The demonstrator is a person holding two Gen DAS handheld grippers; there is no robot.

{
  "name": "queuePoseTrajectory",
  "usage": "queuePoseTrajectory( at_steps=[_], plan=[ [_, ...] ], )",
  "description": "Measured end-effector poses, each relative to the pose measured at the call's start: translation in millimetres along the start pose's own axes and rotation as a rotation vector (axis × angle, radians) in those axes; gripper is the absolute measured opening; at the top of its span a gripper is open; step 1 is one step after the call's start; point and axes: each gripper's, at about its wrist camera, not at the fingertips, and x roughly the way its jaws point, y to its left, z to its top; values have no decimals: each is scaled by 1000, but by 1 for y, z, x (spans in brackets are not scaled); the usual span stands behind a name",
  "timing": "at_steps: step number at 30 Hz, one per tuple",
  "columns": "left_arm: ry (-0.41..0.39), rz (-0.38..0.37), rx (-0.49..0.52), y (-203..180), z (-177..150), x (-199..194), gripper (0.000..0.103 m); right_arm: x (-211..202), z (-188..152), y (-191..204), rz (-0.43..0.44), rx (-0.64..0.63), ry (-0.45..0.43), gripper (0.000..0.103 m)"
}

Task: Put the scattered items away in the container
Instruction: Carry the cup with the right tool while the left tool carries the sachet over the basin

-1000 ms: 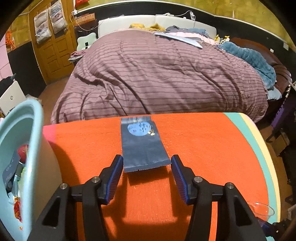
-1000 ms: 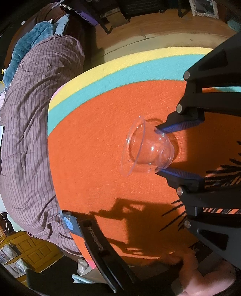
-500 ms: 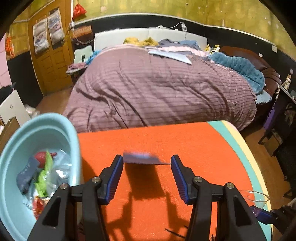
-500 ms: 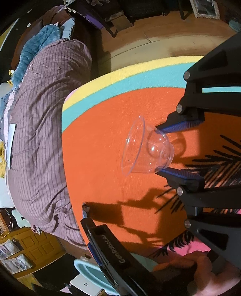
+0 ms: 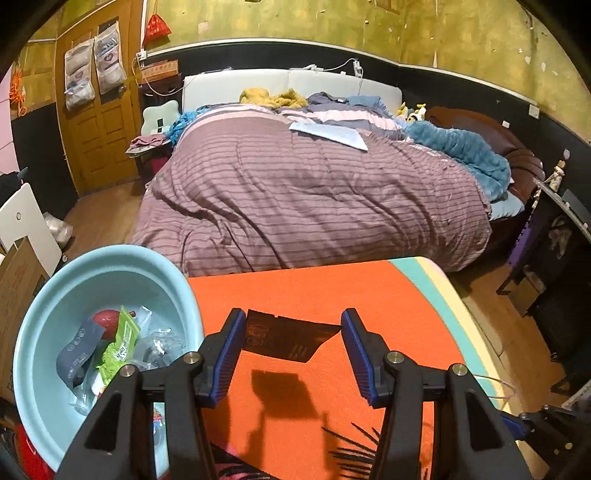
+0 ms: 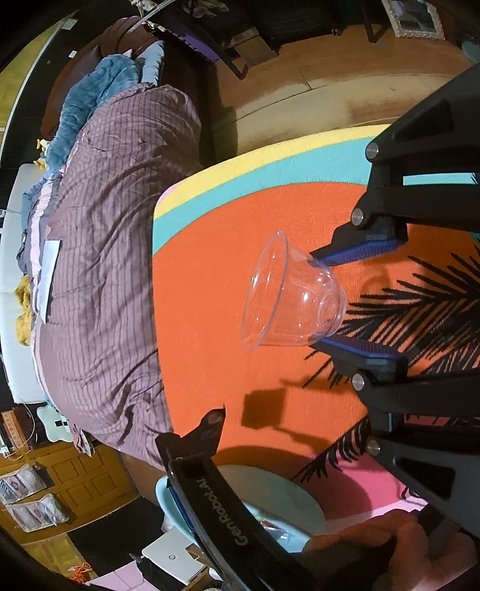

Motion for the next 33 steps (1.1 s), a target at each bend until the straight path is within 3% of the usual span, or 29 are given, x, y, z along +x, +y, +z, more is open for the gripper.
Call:
queuePoseTrajectory(
  at_steps=[9,16,24,33],
  plan=[
    [-58,-30,6,-3,20,-37,58,-20,2,9,1,-18,-29,41],
    [-90,-16,-23,26,41,-61,58,-41,18,28,13,-51,-67,41],
    [-74,55,-98,93,47,-68,58,-53,46,85,56,-148,-106,40],
    [-34,126,-178,170,43,-71,58,-43,65,183,147,-296,-112,41]
  ],
)
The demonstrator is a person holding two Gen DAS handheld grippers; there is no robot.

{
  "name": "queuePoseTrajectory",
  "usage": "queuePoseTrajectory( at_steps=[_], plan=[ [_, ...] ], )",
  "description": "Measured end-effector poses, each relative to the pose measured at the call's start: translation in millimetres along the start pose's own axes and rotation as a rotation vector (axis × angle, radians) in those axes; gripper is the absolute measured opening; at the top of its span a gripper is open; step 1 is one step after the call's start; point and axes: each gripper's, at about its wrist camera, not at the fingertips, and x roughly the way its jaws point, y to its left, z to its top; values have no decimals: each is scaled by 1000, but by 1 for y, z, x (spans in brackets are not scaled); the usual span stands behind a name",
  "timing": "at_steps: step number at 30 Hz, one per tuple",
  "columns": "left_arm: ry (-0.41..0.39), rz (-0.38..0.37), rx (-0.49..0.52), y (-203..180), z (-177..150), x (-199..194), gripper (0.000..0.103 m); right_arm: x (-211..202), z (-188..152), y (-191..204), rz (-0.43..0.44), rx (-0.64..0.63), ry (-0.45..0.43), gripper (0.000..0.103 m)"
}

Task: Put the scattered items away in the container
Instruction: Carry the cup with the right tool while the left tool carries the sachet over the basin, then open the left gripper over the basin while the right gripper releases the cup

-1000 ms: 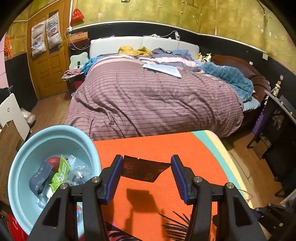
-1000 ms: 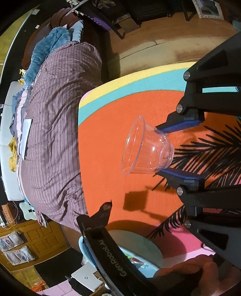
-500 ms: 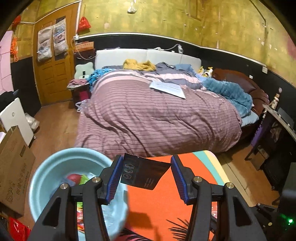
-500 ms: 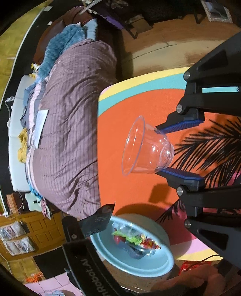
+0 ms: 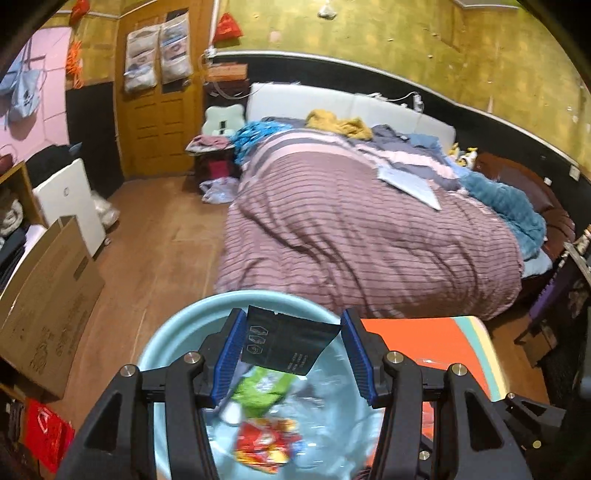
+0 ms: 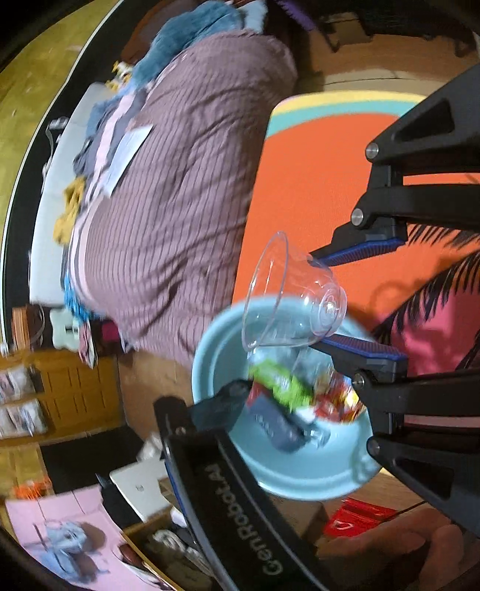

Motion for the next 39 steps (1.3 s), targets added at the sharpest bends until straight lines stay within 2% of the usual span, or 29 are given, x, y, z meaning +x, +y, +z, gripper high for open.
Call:
queuePoseTrajectory(
  at_steps=[8,12,16,22,30,36,39],
  plan=[
    [56,42,-53,57,-6,20,58,29,17,59,52,-98,30,41],
    [138,1,-28,75,-7,34,58,40,23,79,64,-152,65,41],
    [159,-8,23,85,-6,39,58,48,29,86,38,-225,116,41],
    [276,-137,144,89,-3,45,58,56,33,98,11,-353,202,41],
    [383,-214,360,82,8,49,57,69,32,94,-21,-477,302,40],
    [450,-230,459,77,2,71,58,84,29,89,53,-474,342,40],
    [480,-231,496,75,-5,83,58,99,26,91,62,-478,383,40]
  ],
)
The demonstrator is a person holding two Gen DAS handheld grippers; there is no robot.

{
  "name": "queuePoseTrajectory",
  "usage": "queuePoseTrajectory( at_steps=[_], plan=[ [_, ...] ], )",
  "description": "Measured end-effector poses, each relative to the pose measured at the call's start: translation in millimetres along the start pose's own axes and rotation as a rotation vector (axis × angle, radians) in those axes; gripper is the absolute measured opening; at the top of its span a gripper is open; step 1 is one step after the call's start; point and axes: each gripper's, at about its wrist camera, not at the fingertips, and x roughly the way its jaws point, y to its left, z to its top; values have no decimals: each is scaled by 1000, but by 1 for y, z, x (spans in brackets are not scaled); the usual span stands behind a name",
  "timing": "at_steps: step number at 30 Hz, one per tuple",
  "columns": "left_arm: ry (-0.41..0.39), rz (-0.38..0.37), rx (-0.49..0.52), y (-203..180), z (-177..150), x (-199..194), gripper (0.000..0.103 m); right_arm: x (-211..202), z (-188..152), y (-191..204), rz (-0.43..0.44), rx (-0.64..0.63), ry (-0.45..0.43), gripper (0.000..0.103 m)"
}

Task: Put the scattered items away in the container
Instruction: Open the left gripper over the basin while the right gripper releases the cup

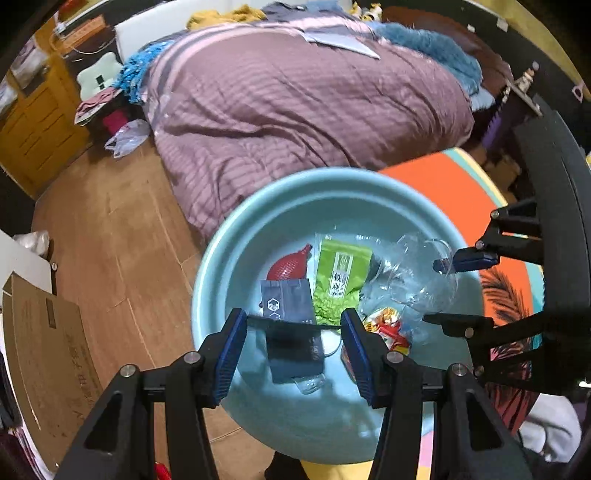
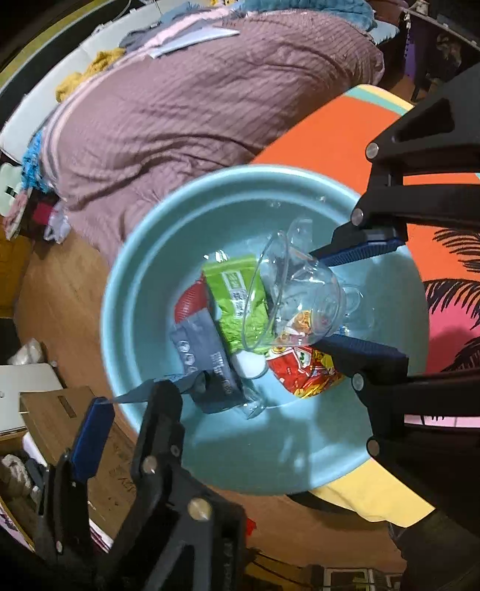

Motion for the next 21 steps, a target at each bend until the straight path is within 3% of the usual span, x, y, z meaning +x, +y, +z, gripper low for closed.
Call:
queuePoseTrajectory(
  at_steps=[11,15,21],
  plan=[
    [53,8,42,0,4,14,58,23,-3,-1,34,-18,38,41],
    [86,35,62,-5,-1,18,68,27,-2,-1,42,-24,38,41],
    [102,73,67,-6,-3,22,72,31,1,2,55,-24,40,41]
  ],
)
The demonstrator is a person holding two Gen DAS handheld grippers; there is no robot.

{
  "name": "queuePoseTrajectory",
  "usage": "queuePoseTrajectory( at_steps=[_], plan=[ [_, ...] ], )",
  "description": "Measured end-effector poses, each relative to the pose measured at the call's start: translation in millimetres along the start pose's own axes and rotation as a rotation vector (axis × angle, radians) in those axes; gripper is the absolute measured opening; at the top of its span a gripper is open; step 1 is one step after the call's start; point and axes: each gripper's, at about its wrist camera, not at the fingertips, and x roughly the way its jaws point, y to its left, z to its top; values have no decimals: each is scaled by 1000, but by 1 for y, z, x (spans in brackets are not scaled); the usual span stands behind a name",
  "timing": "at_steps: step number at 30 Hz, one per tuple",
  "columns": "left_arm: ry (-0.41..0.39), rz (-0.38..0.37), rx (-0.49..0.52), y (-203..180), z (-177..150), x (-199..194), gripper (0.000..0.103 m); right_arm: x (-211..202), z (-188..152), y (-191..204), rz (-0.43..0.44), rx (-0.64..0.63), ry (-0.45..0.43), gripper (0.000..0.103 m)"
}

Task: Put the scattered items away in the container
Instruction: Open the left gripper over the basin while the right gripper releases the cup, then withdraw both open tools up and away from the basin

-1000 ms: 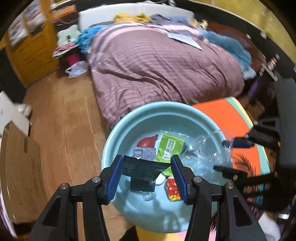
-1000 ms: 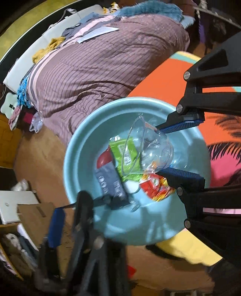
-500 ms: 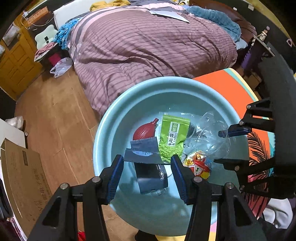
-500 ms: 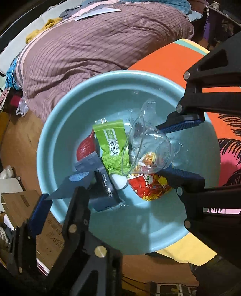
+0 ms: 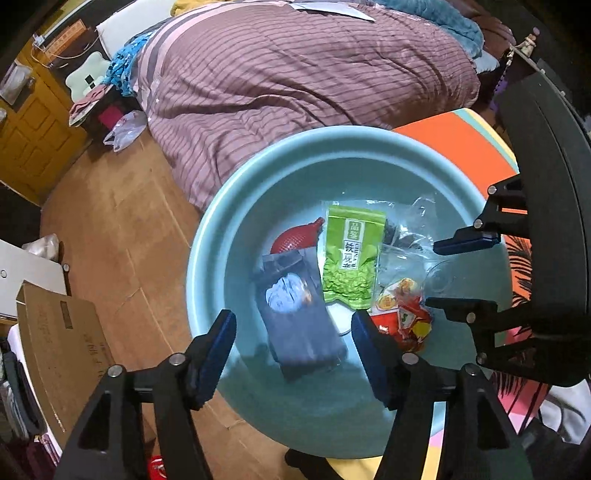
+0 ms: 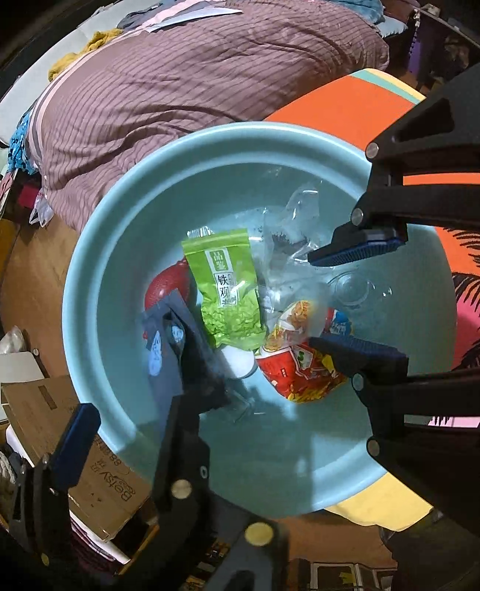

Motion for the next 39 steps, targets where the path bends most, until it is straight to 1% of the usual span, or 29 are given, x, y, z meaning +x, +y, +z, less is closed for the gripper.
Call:
queuePoseTrajectory(
  at_steps=[5,7,9,10,12,13,15,19,22,23,24,26,27,30,32,36,39],
  plan=[
    [2,4,-28,8,-4,0,76,1,-2,0,5,2,-2,41],
    [0,-2,-42,11,-6,0,80,1,-3,0,3,5,-2,41],
    [-4,-3,-49,12,-9,0,82,2,-3,1,-1,5,-7,42],
    [-4,-3,-49,12,-10,0,83,1,-3,2,-6,7,-15,45],
    [-4,-5,-48,10,-13,0,85,-3,-4,2,-21,11,-38,64],
    [-4,-4,-45,9,-14,0,86,-5,-4,3,-35,14,-49,68],
    [-4,-1,-44,8,-16,0,86,-10,-5,3,-52,21,-65,79],
    [2,-8,-62,7,-18,0,87,-19,-6,2,-45,41,-101,87],
    [-4,-15,-81,7,-20,-3,88,-29,-8,-3,-57,58,-123,91],
    [-9,-17,-88,8,-20,-4,89,-30,-10,-2,-62,64,-131,94],
    [-19,-23,-98,8,-20,-6,90,-34,-9,1,-64,70,-141,96],
    [-39,-26,-114,9,-21,-11,91,-40,-11,-1,-64,85,-165,99],
    [-53,-27,-123,9,-21,-14,91,-42,-12,-3,-61,89,-177,103],
    [-81,-25,-134,6,-22,-20,91,-49,-19,-2,-57,94,-202,103],
    [-91,-25,-134,3,-23,-23,91,-53,-23,0,-70,96,-213,103],
    [-114,-16,-105,-14,-26,-30,91,-63,-32,3,-120,121,-234,103],
    [-124,-10,-79,-30,-29,-34,91,-68,-42,3,-131,151,-247,103]
  ],
)
